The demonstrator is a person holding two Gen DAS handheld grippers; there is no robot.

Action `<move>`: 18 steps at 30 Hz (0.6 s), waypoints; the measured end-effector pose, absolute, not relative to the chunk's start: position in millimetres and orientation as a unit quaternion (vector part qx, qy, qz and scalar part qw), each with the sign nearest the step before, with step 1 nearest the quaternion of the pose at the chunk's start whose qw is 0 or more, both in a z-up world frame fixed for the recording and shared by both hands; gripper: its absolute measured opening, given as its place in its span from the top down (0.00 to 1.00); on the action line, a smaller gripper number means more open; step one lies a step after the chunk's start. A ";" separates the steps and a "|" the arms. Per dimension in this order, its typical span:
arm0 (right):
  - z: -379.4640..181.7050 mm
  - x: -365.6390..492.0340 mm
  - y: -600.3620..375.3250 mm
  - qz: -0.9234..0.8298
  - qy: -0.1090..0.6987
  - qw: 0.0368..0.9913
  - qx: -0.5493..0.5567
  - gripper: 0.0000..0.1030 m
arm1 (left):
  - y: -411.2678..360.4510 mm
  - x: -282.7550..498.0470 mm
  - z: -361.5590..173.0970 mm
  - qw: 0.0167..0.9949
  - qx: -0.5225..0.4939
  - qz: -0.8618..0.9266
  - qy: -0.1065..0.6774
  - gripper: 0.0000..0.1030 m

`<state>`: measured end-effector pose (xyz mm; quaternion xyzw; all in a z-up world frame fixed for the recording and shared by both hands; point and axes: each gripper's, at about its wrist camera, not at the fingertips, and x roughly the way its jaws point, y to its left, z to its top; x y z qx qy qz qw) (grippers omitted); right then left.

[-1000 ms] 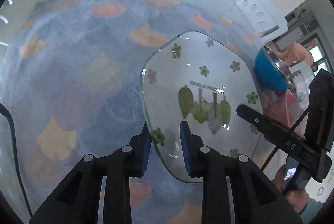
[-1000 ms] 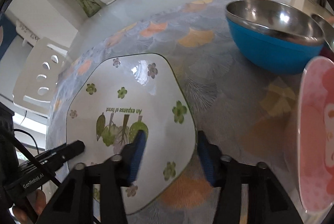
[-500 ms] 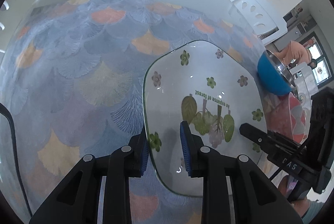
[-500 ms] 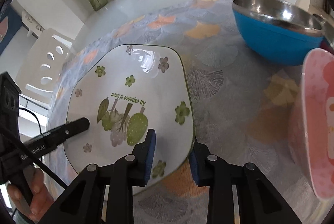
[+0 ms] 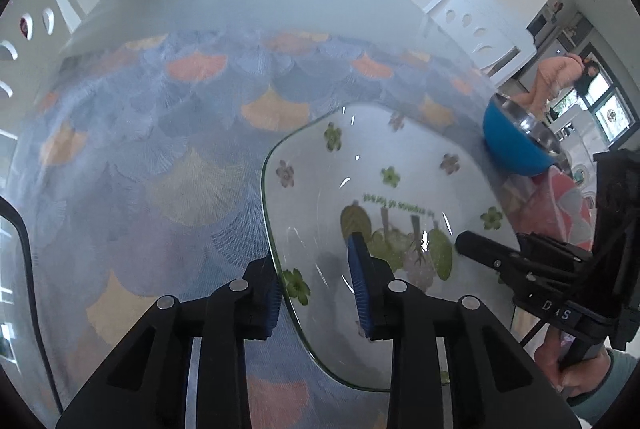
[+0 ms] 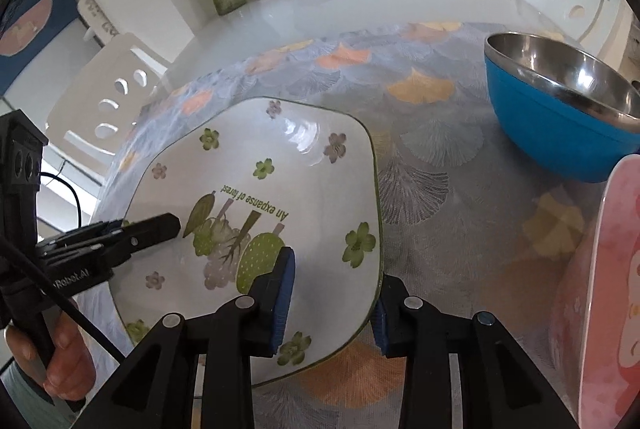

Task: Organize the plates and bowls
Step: 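Lift the second hexagonal plate with both tools and lower it onto the stack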

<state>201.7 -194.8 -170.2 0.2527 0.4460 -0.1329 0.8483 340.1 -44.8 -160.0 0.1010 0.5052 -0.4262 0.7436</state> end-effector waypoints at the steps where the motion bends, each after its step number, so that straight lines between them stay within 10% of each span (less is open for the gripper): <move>1: -168.5 201.5 -193.3 -0.129 0.446 0.850 0.249 0.67 | -42.7 339.3 -155.9 0.745 0.099 -0.428 0.502 0.74; 18: -106.6 166.9 -156.8 -0.092 0.419 0.881 0.200 0.67 | 4.6 288.6 -97.6 0.776 0.087 -0.431 0.453 0.74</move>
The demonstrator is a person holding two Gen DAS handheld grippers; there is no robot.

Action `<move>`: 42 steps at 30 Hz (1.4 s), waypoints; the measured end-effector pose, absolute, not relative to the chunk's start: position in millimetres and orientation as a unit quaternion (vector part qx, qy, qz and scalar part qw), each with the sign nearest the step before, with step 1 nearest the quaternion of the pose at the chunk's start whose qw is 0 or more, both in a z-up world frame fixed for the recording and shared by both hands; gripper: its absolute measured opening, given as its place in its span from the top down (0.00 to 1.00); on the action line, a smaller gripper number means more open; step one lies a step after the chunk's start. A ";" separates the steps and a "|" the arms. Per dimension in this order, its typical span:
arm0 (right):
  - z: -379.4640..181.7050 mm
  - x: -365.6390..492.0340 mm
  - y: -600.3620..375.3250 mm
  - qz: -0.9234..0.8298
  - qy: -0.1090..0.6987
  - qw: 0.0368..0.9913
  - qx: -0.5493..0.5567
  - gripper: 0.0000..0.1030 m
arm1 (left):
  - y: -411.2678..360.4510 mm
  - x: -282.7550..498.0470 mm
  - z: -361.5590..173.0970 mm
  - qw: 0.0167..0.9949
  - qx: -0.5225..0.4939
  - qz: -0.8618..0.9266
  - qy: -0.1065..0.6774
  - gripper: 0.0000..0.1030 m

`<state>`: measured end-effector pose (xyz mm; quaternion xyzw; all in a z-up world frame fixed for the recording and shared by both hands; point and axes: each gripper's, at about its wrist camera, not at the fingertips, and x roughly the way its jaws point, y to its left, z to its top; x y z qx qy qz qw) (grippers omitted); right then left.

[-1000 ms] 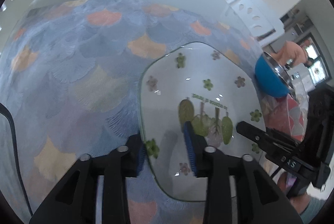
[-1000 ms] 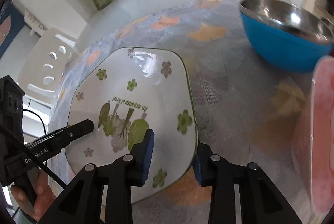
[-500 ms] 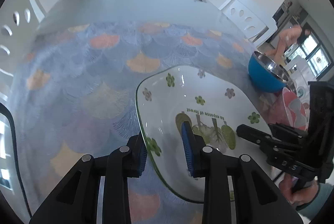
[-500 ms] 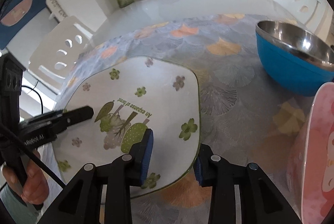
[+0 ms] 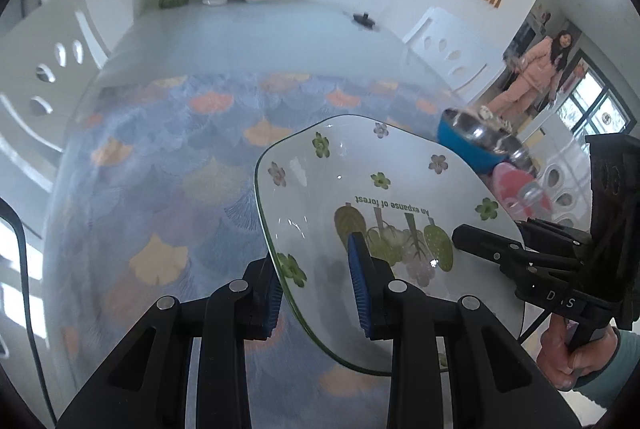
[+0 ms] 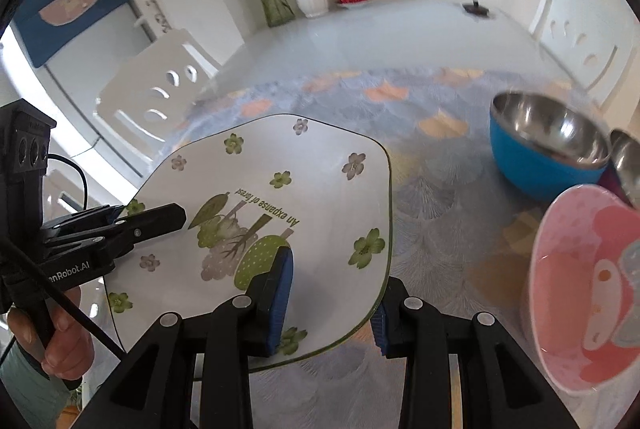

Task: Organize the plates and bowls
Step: 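Lift the second hexagonal plate with both tools and lower it onto the stack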

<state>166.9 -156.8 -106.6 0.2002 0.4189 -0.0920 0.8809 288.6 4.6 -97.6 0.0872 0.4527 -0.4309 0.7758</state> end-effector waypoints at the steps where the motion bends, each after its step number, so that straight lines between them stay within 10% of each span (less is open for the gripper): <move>1: -99.5 162.8 -151.9 -0.089 0.415 0.884 0.196 0.67 | 9.4 284.1 -91.8 0.779 0.085 -0.430 0.449 0.74; 15: -26.2 65.5 -51.5 -0.048 0.382 0.907 0.169 0.67 | 117.1 178.1 -28.7 0.813 0.061 -0.413 0.407 0.74; 42: -129.5 2.4 11.4 -0.013 0.518 0.832 0.199 0.67 | 188.0 100.2 -132.8 0.762 0.067 -0.371 0.527 0.74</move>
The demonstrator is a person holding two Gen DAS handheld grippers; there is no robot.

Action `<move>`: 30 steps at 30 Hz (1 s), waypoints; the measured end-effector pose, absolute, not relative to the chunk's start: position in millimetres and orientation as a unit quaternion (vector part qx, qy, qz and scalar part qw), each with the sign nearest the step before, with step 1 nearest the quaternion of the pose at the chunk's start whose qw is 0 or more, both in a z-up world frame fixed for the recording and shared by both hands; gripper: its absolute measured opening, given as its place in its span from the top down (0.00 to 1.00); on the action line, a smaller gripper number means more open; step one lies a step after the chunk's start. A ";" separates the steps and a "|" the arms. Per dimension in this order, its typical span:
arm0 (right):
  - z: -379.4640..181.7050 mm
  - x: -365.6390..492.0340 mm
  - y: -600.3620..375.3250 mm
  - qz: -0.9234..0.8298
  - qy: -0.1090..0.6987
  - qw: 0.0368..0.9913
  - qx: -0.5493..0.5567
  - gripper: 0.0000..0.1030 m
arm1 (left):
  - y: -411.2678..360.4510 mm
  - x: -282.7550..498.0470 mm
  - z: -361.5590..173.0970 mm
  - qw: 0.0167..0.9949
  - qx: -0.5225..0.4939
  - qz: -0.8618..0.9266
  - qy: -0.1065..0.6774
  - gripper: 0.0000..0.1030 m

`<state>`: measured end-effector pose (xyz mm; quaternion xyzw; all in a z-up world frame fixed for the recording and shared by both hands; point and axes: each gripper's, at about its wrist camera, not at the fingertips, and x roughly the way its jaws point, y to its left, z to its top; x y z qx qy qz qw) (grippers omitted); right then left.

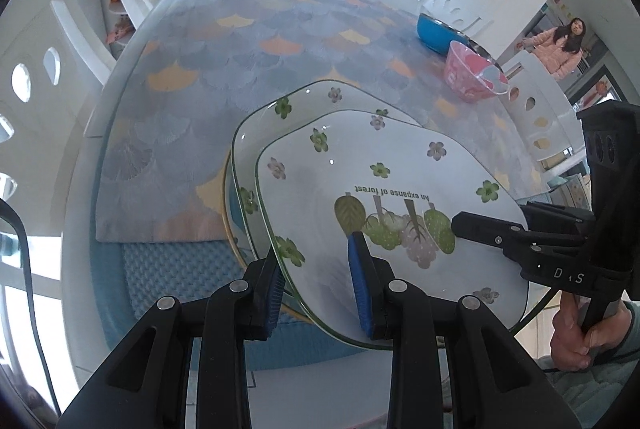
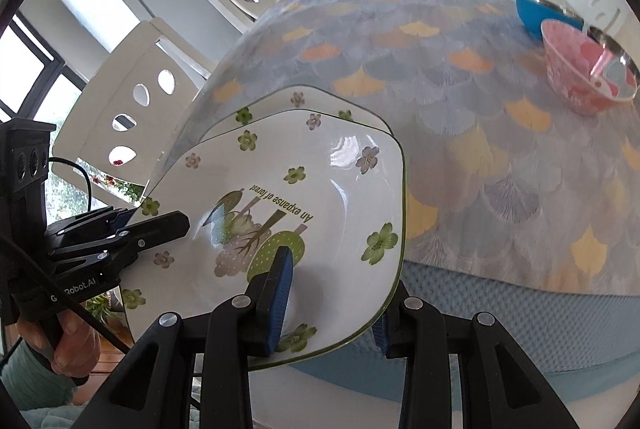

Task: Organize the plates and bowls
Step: 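Lift the second hexagonal plate with both tools and lower it onto the stack, then open both tools and withdraw from the plate stack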

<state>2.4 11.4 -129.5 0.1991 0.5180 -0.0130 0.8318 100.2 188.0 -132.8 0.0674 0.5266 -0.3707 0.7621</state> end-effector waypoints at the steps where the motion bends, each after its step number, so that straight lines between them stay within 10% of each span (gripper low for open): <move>1: -131.2 2.2 11.2 -0.015 0.519 0.830 0.201 0.67 | 188.2 100.4 -133.9 0.761 0.066 -0.371 0.528 0.74; 30: -134.0 9.8 6.8 -0.048 0.520 0.832 0.188 0.67 | 196.8 105.8 -122.8 0.771 0.064 -0.357 0.523 0.75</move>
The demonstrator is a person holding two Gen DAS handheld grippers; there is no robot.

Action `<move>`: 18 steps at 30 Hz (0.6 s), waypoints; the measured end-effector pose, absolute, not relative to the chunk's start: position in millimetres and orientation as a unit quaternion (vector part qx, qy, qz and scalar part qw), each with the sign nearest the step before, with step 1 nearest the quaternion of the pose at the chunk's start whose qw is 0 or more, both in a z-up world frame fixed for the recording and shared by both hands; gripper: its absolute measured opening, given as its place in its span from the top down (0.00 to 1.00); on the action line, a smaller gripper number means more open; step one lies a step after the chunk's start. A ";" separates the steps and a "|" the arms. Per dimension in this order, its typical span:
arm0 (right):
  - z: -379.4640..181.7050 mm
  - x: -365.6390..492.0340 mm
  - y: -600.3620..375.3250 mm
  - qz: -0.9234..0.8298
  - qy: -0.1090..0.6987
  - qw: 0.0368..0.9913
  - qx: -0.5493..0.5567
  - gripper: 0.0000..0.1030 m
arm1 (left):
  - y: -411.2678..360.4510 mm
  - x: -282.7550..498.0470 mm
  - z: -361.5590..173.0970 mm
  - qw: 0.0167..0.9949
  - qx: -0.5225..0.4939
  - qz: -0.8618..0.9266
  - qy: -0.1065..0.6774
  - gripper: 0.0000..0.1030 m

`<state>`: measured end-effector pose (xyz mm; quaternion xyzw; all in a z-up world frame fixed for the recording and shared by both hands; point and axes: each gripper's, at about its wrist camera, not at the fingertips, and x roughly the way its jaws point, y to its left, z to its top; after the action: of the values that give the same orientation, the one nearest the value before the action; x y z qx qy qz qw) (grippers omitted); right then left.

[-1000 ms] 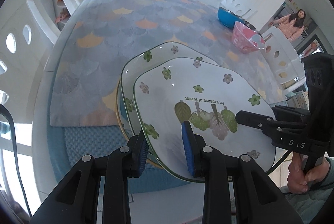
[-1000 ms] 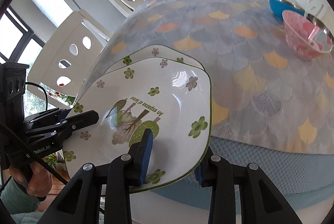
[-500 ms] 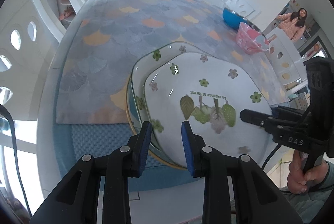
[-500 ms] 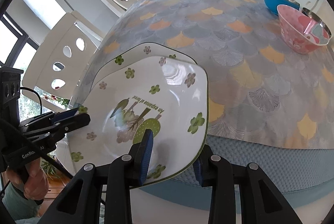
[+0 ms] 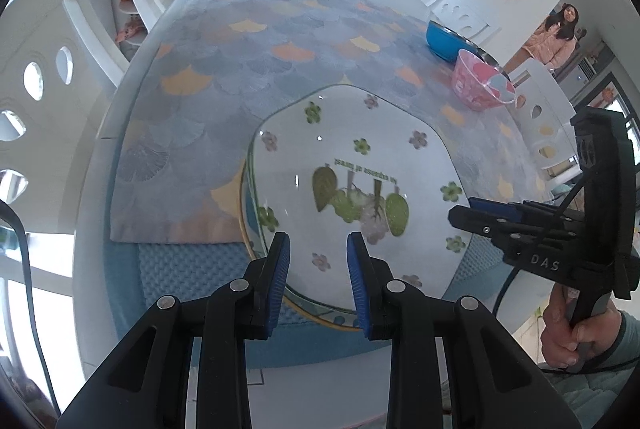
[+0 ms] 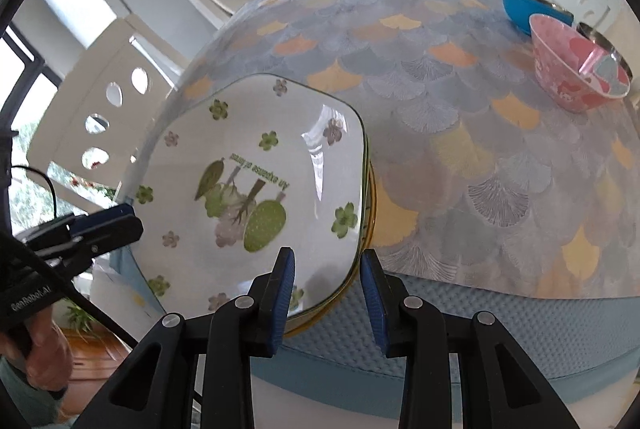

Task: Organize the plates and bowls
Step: 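Open both tools and withdraw from the plate stack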

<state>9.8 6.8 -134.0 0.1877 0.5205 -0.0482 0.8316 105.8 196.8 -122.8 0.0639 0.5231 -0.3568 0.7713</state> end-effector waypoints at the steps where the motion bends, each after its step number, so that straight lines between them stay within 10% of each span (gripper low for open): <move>1: -133.3 9.7 5.9 -0.049 0.520 0.832 0.187 0.67 | 197.4 107.1 -122.0 0.772 0.062 -0.356 0.523 0.75; 18: -76.8 -4.3 -28.4 -0.075 0.469 0.863 0.174 0.67 | 155.4 116.8 -58.8 0.805 0.077 -0.379 0.451 0.73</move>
<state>-4.3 -28.4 -76.8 0.1738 0.4690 -0.0753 0.8626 116.8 155.4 -58.8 0.0771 0.4506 -0.3787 0.8047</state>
